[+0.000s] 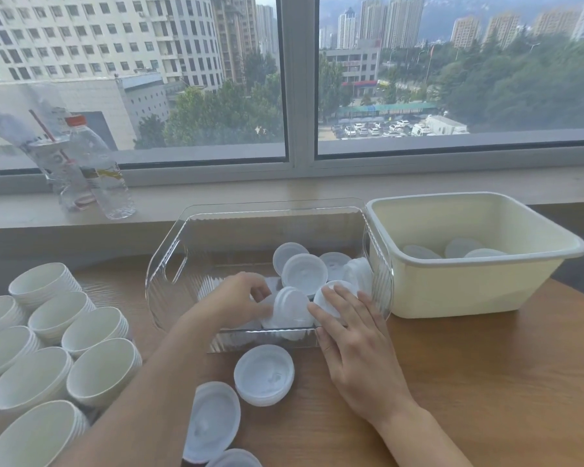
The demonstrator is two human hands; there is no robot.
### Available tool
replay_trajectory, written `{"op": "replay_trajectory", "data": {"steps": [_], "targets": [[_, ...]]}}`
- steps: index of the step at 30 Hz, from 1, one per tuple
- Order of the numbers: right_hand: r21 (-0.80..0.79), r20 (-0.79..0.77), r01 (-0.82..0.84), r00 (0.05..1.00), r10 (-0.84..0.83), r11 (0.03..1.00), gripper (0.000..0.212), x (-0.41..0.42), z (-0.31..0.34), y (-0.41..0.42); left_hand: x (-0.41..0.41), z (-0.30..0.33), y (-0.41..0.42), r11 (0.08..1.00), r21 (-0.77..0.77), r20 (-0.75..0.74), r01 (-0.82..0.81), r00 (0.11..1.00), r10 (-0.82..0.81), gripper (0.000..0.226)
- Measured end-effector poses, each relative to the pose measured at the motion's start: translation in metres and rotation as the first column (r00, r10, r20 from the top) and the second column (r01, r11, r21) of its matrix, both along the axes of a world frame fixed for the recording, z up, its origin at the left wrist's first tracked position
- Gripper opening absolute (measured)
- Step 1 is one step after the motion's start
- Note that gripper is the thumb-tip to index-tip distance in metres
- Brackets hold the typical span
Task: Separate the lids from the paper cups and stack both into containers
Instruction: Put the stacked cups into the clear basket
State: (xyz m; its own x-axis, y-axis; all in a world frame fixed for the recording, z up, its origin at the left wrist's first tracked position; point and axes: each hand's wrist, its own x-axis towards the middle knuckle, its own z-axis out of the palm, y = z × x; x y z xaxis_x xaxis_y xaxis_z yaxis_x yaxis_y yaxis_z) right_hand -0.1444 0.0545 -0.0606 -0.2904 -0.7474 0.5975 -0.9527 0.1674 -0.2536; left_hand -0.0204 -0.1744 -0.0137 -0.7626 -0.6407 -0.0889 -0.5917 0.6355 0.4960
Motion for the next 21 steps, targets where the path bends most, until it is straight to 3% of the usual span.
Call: {"op": "replay_trajectory", "data": {"steps": [8, 11, 14, 17, 21], "targets": [[-0.013, 0.030, -0.015, 0.999, 0.016, 1.000, 0.042, -0.001, 0.000, 0.001, -0.005, 0.023, 0.012, 0.992, -0.026, -0.281, -0.121, 0.954, 0.109, 0.015], [-0.034, 0.061, -0.033, 0.998, 0.035, 0.999, 0.040, -0.001, 0.000, 0.002, -0.012, 0.047, 0.022, 0.965, -0.135, -0.507, -0.227, 0.852, 0.130, 0.013], [-0.080, 0.098, -0.061, 0.993, 0.069, 0.995, 0.037, -0.001, 0.001, 0.003, -0.036, 0.066, 0.036, 0.961, -0.140, -0.657, -0.240, 0.749, 0.092, 0.007], [-0.126, 0.123, -0.086, 0.987, 0.102, 0.988, 0.036, -0.003, 0.002, 0.006, -0.067, 0.062, 0.047, 0.990, -0.091, -0.647, -0.111, 0.762, 0.026, 0.006], [-0.158, 0.159, -0.097, 0.980, 0.122, 0.983, 0.039, -0.003, 0.005, 0.009, -0.088, 0.038, 0.050, 0.995, 0.000, -0.418, 0.098, 0.904, -0.089, 0.028]]}}
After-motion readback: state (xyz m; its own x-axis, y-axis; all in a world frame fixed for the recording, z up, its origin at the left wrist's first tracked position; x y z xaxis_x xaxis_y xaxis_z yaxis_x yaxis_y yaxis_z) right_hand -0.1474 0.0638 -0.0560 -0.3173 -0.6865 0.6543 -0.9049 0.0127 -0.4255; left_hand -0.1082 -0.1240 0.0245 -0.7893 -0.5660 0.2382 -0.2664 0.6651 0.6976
